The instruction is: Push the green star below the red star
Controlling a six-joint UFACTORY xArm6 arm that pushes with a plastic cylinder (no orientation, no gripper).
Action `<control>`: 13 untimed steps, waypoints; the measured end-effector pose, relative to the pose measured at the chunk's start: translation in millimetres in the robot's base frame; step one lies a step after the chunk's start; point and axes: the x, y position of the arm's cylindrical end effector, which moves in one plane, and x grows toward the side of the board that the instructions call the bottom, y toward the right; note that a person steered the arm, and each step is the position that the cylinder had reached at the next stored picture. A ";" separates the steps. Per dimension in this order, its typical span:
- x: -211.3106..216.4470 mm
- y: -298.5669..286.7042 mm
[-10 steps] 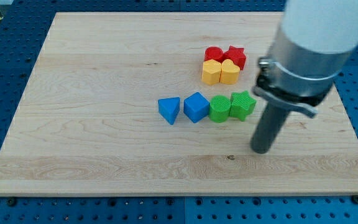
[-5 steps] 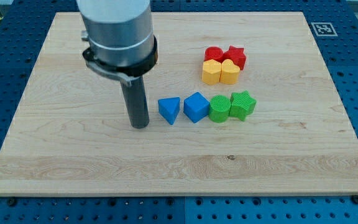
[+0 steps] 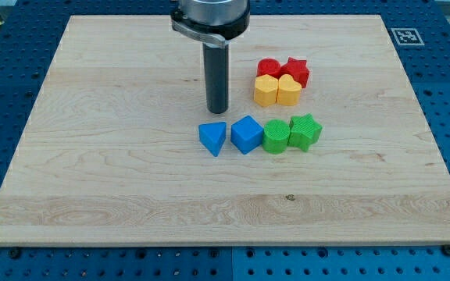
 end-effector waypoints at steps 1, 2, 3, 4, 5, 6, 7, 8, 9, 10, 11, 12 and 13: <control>2.0 16.8; 2.6 38.5; 21.6 56.0; 26.6 72.4; 43.0 91.1; 46.2 100.3; 58.7 115.7; 70.3 129.0; 87.4 135.6; 107.5 137.1; 124.4 141.5; 112.2 151.7; 97.2 153.5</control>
